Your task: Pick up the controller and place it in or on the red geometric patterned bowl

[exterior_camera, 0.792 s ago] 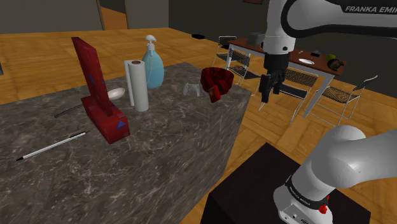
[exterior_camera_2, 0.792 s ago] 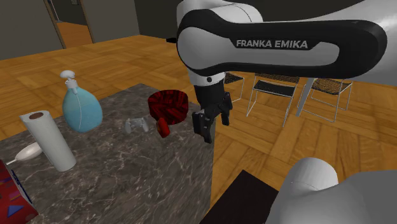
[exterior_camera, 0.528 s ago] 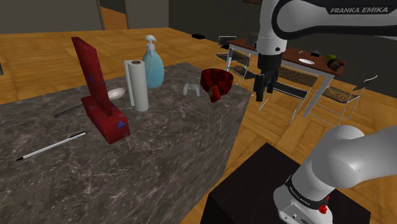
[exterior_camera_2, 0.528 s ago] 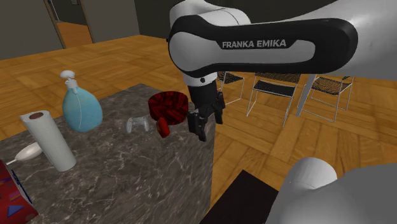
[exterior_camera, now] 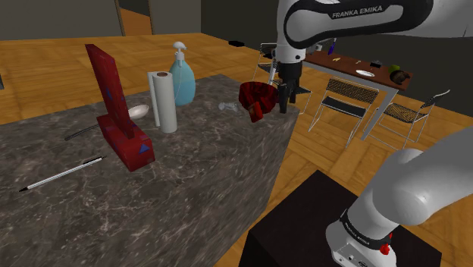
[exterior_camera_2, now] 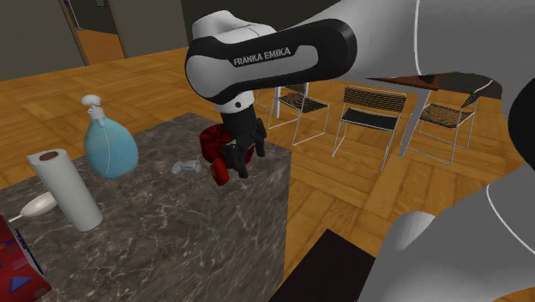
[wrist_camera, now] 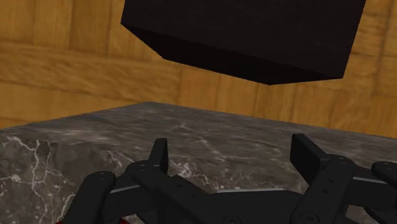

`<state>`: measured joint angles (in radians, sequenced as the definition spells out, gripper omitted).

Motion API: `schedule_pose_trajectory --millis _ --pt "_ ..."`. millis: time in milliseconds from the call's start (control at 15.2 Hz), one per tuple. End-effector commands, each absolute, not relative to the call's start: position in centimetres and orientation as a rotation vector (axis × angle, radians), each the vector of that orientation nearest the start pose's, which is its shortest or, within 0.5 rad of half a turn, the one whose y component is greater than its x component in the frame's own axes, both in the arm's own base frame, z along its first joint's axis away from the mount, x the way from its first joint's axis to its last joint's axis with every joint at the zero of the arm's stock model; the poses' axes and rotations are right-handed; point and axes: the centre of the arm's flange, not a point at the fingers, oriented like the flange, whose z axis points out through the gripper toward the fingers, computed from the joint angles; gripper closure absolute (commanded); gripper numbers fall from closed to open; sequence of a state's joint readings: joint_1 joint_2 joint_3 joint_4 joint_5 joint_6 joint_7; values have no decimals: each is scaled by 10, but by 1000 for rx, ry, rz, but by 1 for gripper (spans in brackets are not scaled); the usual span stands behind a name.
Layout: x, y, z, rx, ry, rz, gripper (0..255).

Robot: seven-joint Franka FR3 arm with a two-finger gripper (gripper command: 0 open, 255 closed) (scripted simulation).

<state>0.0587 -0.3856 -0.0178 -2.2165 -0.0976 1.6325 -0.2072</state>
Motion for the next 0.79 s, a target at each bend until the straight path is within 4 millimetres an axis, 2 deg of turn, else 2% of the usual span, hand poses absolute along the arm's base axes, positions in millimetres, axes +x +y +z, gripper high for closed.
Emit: schedule_pose_trajectory --millis 0,330,726 --pt "441 8 510 -3162 -500 325 0" --pt "502 21 496 -3136 -681 314 0" --pt "573 46 478 -3091 -896 300 0"
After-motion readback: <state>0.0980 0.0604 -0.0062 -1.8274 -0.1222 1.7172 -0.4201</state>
